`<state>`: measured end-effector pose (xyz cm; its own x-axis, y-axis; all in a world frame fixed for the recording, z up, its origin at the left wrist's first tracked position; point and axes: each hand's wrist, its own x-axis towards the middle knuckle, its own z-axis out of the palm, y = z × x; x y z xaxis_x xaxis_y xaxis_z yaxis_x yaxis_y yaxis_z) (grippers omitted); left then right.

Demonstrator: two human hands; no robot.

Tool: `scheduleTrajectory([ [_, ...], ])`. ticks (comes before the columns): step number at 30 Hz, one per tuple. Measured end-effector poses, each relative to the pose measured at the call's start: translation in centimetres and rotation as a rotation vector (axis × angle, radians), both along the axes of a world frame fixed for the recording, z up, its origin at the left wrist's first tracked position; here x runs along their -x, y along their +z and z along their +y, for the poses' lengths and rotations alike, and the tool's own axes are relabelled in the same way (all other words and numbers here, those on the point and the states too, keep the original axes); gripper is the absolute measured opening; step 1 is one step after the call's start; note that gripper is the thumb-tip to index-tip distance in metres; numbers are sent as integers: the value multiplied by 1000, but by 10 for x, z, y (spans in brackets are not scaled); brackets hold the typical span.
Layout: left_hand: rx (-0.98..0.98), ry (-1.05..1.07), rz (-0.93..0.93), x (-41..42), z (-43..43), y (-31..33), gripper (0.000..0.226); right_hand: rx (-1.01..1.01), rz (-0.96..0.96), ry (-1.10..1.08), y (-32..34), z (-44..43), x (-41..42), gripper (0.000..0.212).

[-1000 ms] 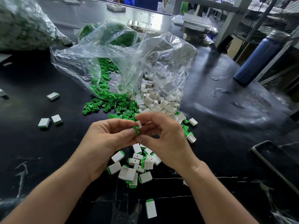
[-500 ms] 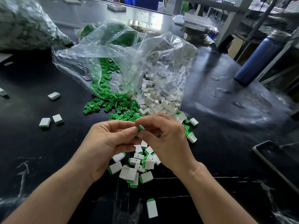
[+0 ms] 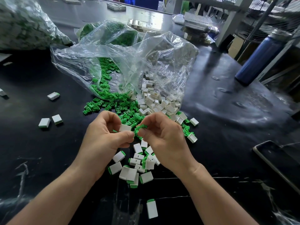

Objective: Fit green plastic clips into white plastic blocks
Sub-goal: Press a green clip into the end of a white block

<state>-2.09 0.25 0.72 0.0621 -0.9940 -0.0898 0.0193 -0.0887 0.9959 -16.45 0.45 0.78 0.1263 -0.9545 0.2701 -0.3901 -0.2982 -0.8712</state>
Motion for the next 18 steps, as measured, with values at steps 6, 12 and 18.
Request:
scheduleTrajectory([
  [6,64,-102,-4,2,3,4,36,7,-13,1,3,0,2,18],
  [12,74,-86,-81,1,3,2,40,18,47,-16,4,-1,4,25],
  [18,101,-90,-35,1,4,6,26,39,-8,-38,5,-3,4,23],
])
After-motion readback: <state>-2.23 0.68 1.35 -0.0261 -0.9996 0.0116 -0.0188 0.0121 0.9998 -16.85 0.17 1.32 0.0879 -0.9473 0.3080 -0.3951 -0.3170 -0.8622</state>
